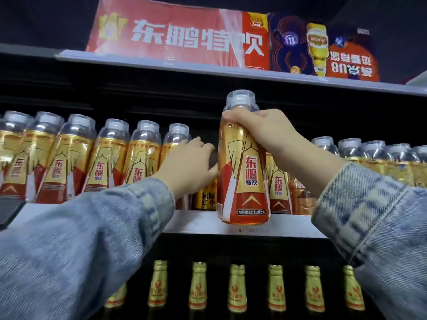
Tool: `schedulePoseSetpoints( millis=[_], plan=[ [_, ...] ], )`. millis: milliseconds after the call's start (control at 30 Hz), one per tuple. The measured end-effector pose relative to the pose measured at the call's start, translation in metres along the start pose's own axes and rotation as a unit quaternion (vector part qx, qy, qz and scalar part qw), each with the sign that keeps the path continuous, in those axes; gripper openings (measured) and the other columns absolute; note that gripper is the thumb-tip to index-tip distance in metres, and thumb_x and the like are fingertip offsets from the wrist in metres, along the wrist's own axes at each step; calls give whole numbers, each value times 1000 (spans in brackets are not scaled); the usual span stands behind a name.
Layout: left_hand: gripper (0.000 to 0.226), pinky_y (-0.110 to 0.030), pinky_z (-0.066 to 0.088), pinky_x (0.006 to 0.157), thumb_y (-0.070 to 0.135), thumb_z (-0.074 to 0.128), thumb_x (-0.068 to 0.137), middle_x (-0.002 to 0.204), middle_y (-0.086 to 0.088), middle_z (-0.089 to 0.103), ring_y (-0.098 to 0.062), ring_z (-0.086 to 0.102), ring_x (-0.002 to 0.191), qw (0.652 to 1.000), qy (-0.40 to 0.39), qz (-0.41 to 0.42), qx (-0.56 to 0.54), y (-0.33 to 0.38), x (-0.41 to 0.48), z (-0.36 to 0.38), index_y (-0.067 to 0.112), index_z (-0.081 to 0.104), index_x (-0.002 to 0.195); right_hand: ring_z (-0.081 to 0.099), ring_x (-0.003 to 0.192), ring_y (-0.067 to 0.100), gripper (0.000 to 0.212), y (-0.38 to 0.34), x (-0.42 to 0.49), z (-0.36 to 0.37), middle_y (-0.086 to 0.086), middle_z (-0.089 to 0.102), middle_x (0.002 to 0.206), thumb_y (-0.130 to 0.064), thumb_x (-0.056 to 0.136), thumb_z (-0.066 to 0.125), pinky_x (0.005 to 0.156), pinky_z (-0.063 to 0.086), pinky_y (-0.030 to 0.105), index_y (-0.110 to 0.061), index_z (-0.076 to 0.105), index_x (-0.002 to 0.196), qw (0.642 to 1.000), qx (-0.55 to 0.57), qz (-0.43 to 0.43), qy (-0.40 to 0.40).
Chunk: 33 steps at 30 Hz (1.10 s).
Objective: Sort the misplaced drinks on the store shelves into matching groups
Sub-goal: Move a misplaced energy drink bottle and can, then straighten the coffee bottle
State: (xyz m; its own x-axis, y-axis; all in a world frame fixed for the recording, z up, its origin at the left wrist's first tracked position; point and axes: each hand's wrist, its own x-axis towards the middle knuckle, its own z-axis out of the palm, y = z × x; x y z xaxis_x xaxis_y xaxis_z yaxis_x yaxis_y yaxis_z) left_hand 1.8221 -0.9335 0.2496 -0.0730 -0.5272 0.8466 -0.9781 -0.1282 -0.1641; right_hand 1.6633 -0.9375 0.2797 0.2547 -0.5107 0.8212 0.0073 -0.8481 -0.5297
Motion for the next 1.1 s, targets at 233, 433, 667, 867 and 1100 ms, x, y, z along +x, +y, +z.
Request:
schedulePoseSetpoints(
  millis=[233,433,667,867,1100],
  plan=[
    [89,-54,-19,110,78,11,77,131,3,58,-20,32,138,910,-246,113,312,-3,41,10,22,31,143,67,54,8,32,24,11,-3,-2,68,62,-47,75,71,54,49,19,-16,66,70,1000,-17,2,10],
    [78,-50,-8,116,76,30,78,122,5,61,-15,47,126,910,-322,52,255,12,48,8,20,52,127,66,53,8,32,38,18,-5,-4,67,57,-48,73,71,55,49,20,-18,65,65,999,-6,6,33],
    [90,-45,-6,116,82,44,63,114,7,64,-15,50,122,975,-145,54,162,6,22,-5,25,46,132,65,47,6,32,36,23,-6,-3,66,57,-46,75,71,46,49,16,-15,64,68,999,11,-4,32],
    [86,-32,48,87,59,72,59,118,1,58,-19,54,109,987,85,-64,-119,3,-25,-36,27,36,131,67,54,13,41,23,34,-5,4,69,71,-46,71,74,51,52,21,-10,65,88,997,65,11,39],
    [82,-10,39,57,36,76,67,87,18,45,5,48,72,935,154,-104,-301,-13,-67,-42,31,30,134,70,67,16,33,16,47,23,3,69,74,-46,77,69,62,57,26,-13,64,80,999,20,-29,13]
  ],
)
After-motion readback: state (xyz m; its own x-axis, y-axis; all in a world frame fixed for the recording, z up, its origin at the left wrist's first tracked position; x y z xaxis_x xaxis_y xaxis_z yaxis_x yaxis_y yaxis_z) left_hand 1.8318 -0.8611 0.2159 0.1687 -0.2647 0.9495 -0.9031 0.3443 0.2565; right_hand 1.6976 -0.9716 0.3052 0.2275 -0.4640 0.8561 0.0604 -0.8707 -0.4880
